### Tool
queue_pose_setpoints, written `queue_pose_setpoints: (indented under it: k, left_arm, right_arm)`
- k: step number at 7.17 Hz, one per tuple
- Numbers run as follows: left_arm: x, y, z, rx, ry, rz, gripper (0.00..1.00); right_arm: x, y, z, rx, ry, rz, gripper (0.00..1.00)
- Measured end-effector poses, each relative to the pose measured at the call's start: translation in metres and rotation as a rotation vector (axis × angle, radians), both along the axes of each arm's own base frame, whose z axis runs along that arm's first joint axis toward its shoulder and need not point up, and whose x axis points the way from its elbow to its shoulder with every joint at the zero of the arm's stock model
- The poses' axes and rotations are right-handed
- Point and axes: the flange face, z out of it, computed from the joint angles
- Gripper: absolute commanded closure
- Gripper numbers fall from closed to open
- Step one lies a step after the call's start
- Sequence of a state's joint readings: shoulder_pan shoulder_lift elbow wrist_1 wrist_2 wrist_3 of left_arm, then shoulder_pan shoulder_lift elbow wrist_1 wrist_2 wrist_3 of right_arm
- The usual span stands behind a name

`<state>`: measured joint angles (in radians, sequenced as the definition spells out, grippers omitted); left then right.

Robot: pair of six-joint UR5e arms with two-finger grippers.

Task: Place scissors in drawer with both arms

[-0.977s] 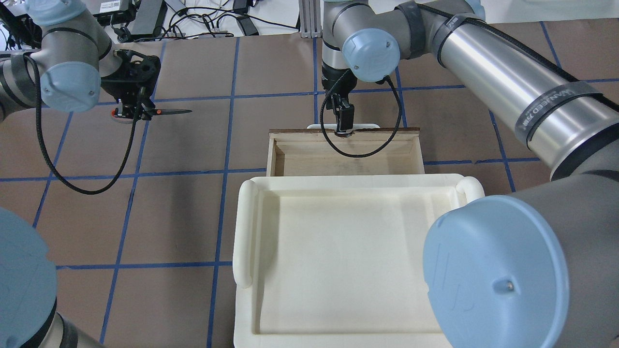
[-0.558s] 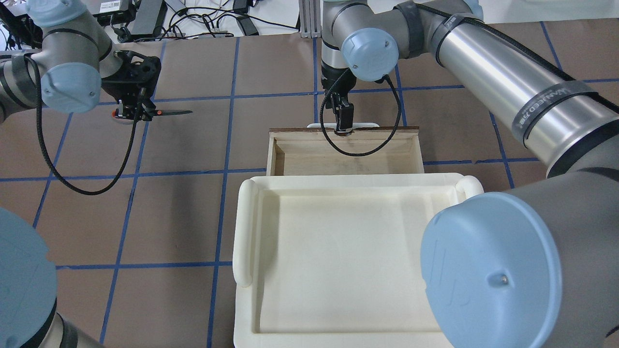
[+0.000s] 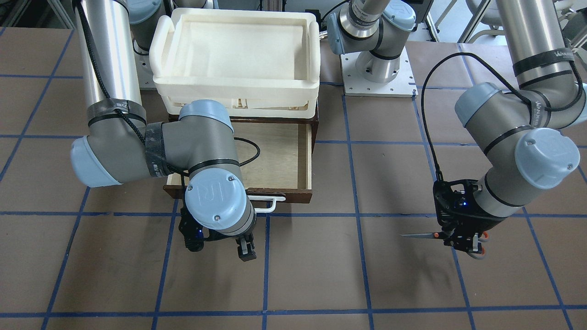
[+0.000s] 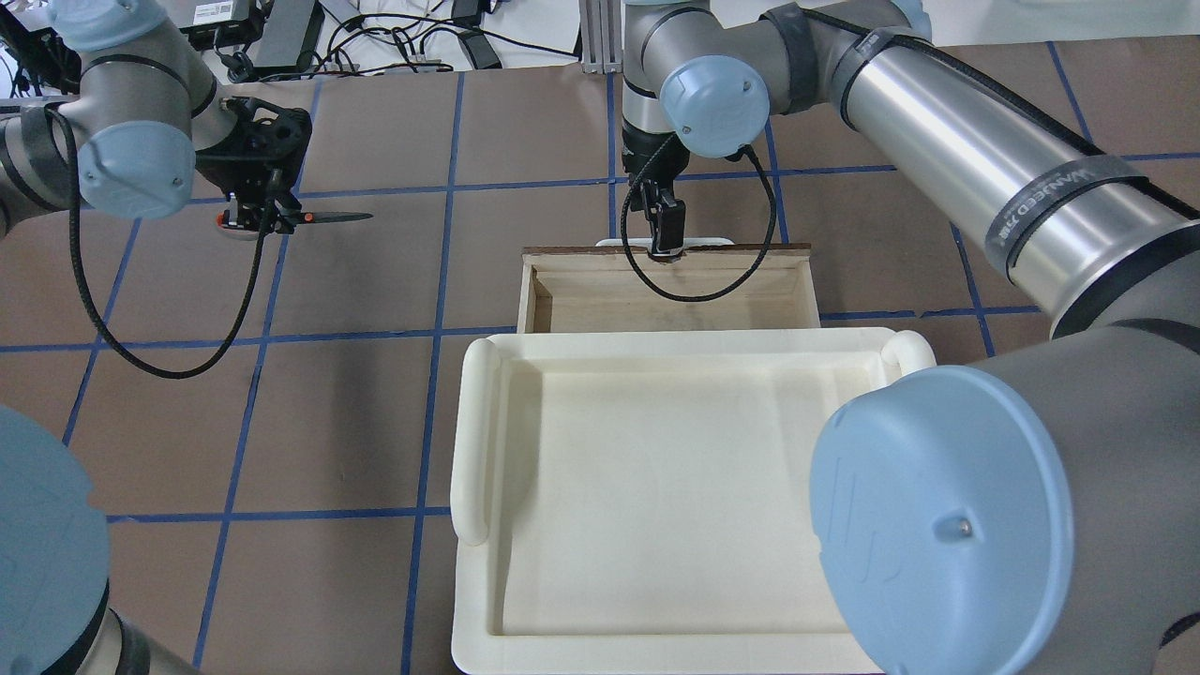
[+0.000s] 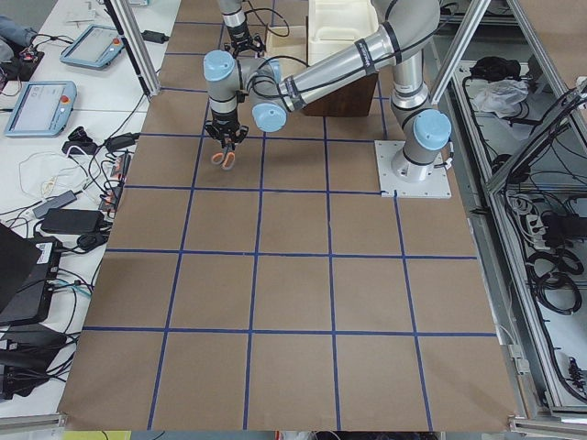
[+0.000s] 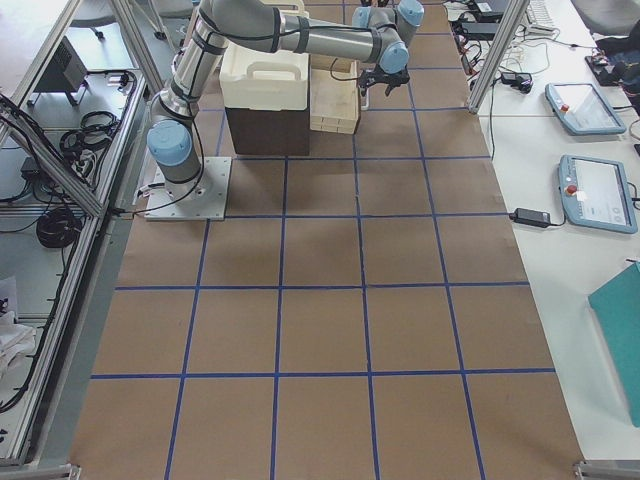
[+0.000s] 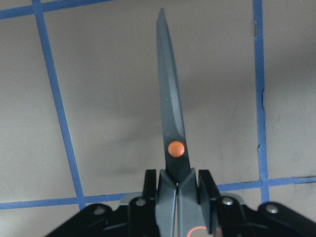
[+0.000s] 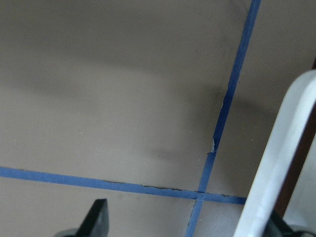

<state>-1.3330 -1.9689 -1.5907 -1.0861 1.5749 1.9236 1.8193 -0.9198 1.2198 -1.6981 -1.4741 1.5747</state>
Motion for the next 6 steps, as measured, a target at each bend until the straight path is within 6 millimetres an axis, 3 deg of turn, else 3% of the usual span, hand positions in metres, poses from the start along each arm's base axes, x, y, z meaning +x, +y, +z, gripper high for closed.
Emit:
queue_pose_setpoints:
  k: [6]
  left_arm:
    - [-0.003,0.002,0.007,-0.007,-0.001,-0.003,1.00]
  right_arm:
    - [0.001,-0.004,0.010,-0.019,-0.010,0.000,0.00]
